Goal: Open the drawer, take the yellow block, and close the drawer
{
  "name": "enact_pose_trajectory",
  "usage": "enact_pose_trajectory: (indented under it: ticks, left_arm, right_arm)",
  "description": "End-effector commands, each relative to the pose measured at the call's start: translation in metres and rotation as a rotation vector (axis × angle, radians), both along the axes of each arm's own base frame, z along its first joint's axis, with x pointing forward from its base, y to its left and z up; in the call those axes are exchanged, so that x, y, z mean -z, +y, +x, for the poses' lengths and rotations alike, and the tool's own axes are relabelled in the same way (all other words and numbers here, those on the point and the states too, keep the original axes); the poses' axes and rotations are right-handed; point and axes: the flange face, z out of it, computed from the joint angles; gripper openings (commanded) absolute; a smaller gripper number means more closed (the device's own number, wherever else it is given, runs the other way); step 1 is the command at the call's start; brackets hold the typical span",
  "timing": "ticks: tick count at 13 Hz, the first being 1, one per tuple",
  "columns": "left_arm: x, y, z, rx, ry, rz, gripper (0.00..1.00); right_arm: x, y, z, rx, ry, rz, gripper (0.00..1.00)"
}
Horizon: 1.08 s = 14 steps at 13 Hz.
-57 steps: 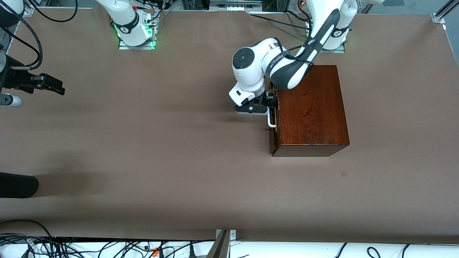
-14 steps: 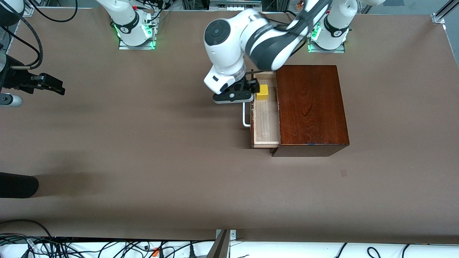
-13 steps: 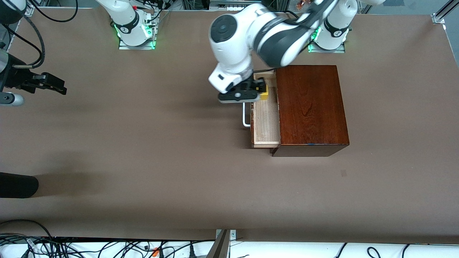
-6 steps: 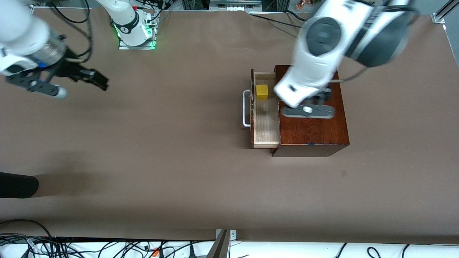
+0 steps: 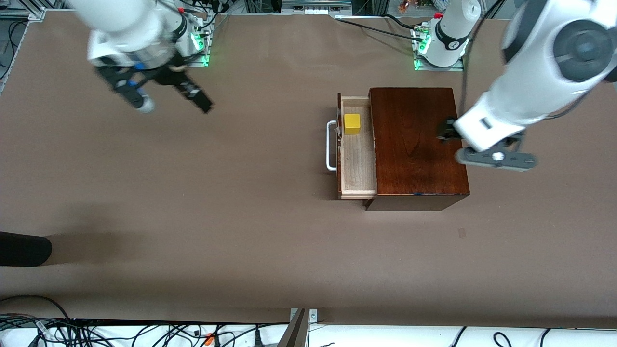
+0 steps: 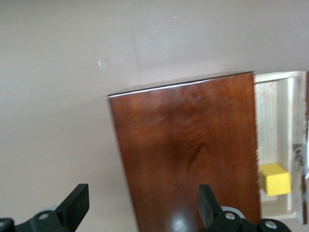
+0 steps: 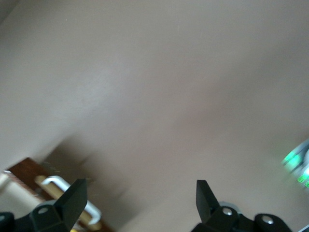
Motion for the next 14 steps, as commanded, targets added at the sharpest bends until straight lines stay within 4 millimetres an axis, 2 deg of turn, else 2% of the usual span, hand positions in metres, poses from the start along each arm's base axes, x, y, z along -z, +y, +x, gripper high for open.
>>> enact_pose_trajectory:
  ticks: [1,3,6,9,12,14]
  left_arm:
    - [-0.012,0.052,-0.027,0.029,-0.017,-0.032,1.0]
    - [-0.013,0.076,-0.034,0.007,-0.074,-0.035,1.0]
    - [-0.013,0.102,-0.037,-0.047,-0.16,-0.044,1.0]
    - [-0.012,0.11,-0.037,-0.062,-0.153,-0.031,1.0]
    - [-0.012,0.12,-0.038,-0.079,-0.109,-0.025,1.0]
    - [-0.01,0.122,-0.037,-0.078,-0.104,-0.026,1.0]
  right_arm:
    - [0.013,0.07,-0.01,0.283,0.012,0.058,1.0]
    - [0.027,0.116,-0.02,0.43,0.018,0.07,1.0]
    - [0.054,0.182,-0.035,0.581,0.041,0.063,1.0]
    - [0.09,0.244,-0.045,0.697,0.033,0.07,1.0]
    - [0.134,0.289,-0.055,0.777,-0.001,0.079,1.0]
    - [0.159,0.304,-0.059,0.79,-0.021,0.089,1.0]
